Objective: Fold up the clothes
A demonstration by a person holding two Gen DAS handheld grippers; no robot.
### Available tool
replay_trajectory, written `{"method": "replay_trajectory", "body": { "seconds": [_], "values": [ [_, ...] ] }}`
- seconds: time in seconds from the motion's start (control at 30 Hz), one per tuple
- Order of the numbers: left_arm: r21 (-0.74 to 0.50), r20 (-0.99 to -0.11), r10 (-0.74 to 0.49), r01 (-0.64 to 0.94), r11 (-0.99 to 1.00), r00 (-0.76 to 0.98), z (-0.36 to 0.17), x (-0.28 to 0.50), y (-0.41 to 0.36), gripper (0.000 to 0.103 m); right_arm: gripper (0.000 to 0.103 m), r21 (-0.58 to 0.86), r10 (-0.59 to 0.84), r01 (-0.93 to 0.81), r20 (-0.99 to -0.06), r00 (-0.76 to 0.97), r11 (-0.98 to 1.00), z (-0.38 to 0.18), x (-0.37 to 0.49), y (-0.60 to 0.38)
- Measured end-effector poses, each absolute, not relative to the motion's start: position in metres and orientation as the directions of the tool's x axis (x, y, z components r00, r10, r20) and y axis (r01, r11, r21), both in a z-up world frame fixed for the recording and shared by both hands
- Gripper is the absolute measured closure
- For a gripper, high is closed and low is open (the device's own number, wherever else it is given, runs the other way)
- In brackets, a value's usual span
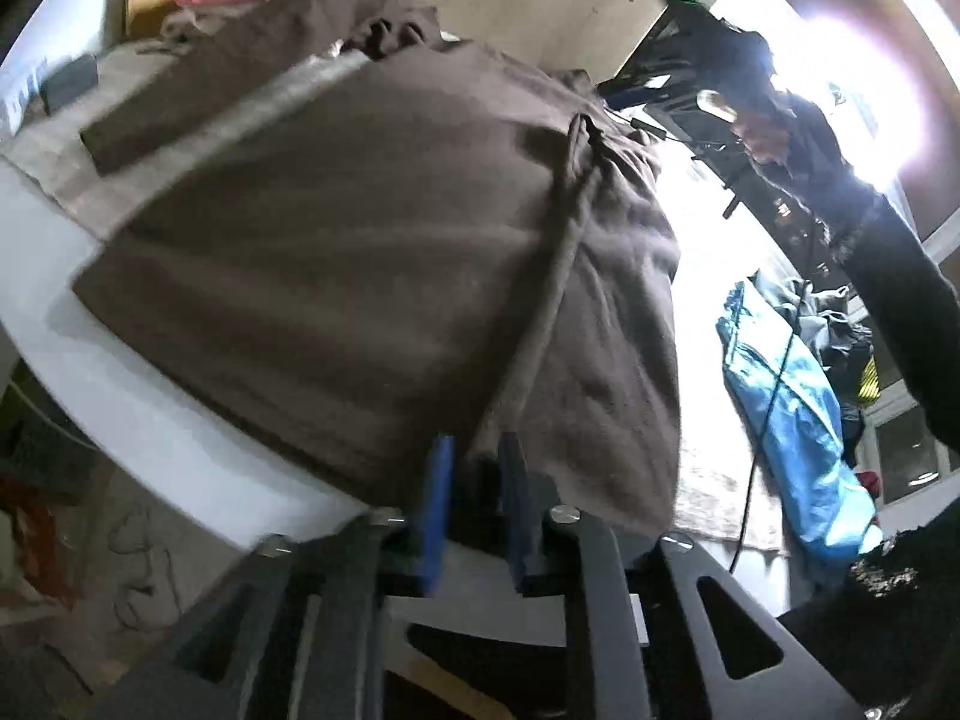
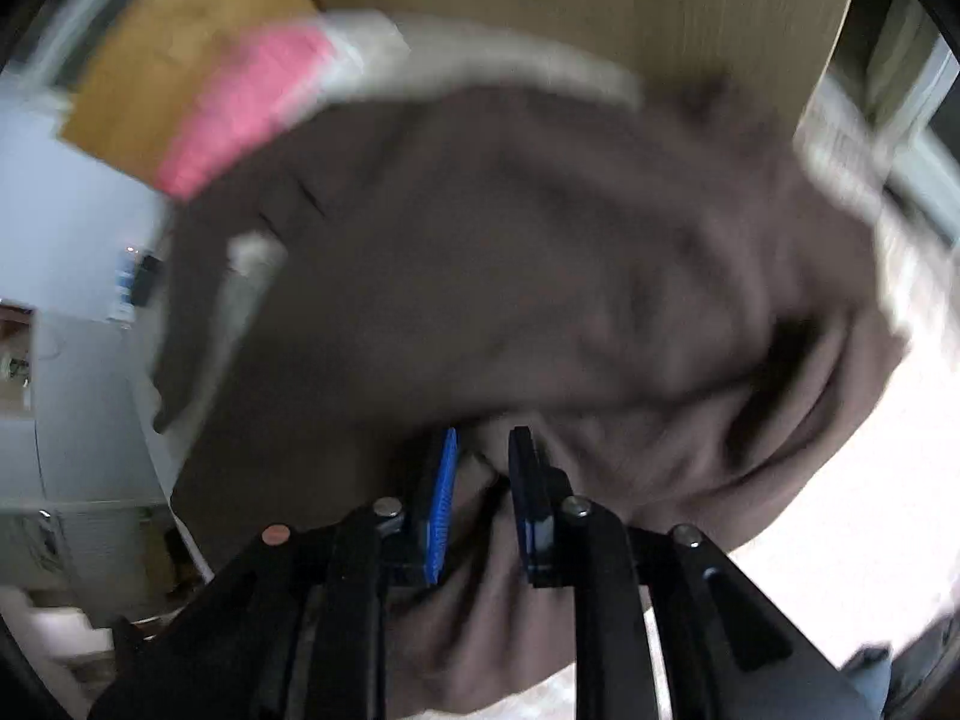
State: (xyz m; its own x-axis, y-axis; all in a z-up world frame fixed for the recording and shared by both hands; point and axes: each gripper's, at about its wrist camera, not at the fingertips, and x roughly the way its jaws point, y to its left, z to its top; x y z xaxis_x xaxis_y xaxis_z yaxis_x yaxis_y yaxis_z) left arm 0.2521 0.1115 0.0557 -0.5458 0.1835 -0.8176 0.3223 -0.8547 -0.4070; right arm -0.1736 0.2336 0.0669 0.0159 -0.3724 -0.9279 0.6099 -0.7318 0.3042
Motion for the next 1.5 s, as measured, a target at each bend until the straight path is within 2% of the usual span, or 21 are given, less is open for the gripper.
{"method": "replay_trajectory", "body": {
  "seconds": [0.13, 0.17, 0.2, 0.3, 0.4, 0.53, 0.57, 0.63, 0.67, 0.7, 0.73, 0.87, 1.0, 1.07, 1.13, 1.23, 1.33, 1.5],
  "values": [
    [-0.377, -0.828, 0.157, 0.327, -0.867, -0.538, 0.066, 0.256, 0.106, 0.085, 0.083, 0.348, -0.508, 0.587, -0.852, -0.127, -0.731, 0.099, -0.166, 0.297],
    [-0.382, -0.827, 0.168, 0.317, -0.868, -0.537, 0.069, 0.256, 0.107, 0.082, 0.075, 0.315, -0.484, 0.559, -0.856, -0.182, -0.767, 0.098, -0.167, 0.313],
    [-0.387, -0.826, 0.179, 0.306, -0.870, -0.535, 0.072, 0.255, 0.109, 0.075, 0.067, 0.286, -0.456, 0.529, -0.862, -0.222, -0.799, 0.095, -0.168, 0.328],
    [-0.381, -0.825, 0.212, 0.239, -0.893, -0.524, 0.078, 0.248, 0.126, 0.070, 0.067, 0.284, -0.390, 0.437, -0.904, -0.175, -0.854, 0.057, -0.178, 0.357],
    [-0.391, -0.815, 0.241, 0.193, -0.900, -0.527, 0.081, 0.239, 0.134, 0.069, 0.067, 0.353, -0.419, 0.369, -0.901, -0.114, -0.860, 0.027, -0.187, 0.367],
    [-0.410, -0.792, 0.292, 0.114, -0.905, -0.536, 0.076, 0.222, 0.149, 0.069, 0.067, 0.353, -0.450, 0.466, -0.886, -0.111, -0.811, 0.024, -0.178, 0.341],
    [-0.404, -0.798, 0.298, 0.098, -0.910, -0.524, 0.072, 0.217, 0.153, 0.069, 0.067, 0.333, -0.442, 0.506, -0.890, -0.110, -0.796, 0.024, -0.175, 0.332],
    [-0.357, -0.841, 0.274, 0.098, -0.929, -0.466, 0.055, 0.210, 0.157, 0.069, 0.067, 0.197, -0.349, 0.591, -0.925, -0.154, -0.783, 0.017, -0.169, 0.306],
    [-0.318, -0.871, 0.242, 0.115, -0.941, -0.428, 0.043, 0.207, 0.157, 0.069, 0.068, 0.136, -0.298, 0.594, -0.937, -0.183, -0.793, 0.013, -0.170, 0.301],
    [-0.319, -0.874, 0.243, 0.120, -0.940, -0.421, 0.038, 0.208, 0.156, 0.072, 0.068, 0.136, -0.292, 0.583, -0.939, -0.183, -0.801, 0.011, -0.176, 0.301],
    [-0.330, -0.864, 0.247, 0.121, -0.936, -0.439, 0.039, 0.210, 0.155, 0.071, 0.068, 0.146, -0.298, 0.568, -0.937, -0.184, -0.810, 0.012, -0.181, 0.303],
    [-0.322, -0.867, 0.236, 0.133, -0.937, -0.439, 0.052, 0.206, 0.159, 0.073, 0.068, 0.337, -0.483, 0.466, -0.842, -0.240, -0.818, 0.051, -0.186, 0.347],
    [-0.316, -0.840, 0.253, 0.053, -0.947, -0.480, 0.072, 0.194, 0.175, 0.073, 0.068, 0.271, -0.419, 0.419, -0.851, -0.315, -0.866, 0.055, -0.192, 0.358],
    [-0.306, -0.840, 0.260, 0.020, -0.952, -0.476, 0.071, 0.184, 0.182, 0.073, 0.068, 0.336, -0.470, 0.426, -0.843, -0.262, -0.840, 0.045, -0.199, 0.353],
    [-0.314, -0.850, 0.267, 0.029, -0.949, -0.453, 0.059, 0.176, 0.180, 0.073, 0.068, 0.333, -0.462, 0.438, -0.856, -0.231, -0.835, 0.031, -0.204, 0.341],
    [-0.340, -0.868, 0.284, 0.071, -0.938, -0.406, 0.047, 0.172, 0.170, 0.074, 0.068, 0.217, -0.329, 0.425, -0.921, -0.210, -0.879, 0.001, -0.218, 0.323],
    [-0.334, -0.857, 0.253, 0.108, -0.936, -0.450, 0.069, 0.184, 0.148, 0.073, 0.068, 0.229, -0.330, 0.356, -0.909, -0.255, -0.906, 0.017, -0.219, 0.331],
    [-0.264, -0.853, 0.101, 0.256, -0.930, -0.512, 0.104, 0.210, 0.083, 0.069, 0.068, 0.392, -0.503, 0.374, -0.820, -0.273, -0.841, 0.072, -0.181, 0.353]
  ]
}}
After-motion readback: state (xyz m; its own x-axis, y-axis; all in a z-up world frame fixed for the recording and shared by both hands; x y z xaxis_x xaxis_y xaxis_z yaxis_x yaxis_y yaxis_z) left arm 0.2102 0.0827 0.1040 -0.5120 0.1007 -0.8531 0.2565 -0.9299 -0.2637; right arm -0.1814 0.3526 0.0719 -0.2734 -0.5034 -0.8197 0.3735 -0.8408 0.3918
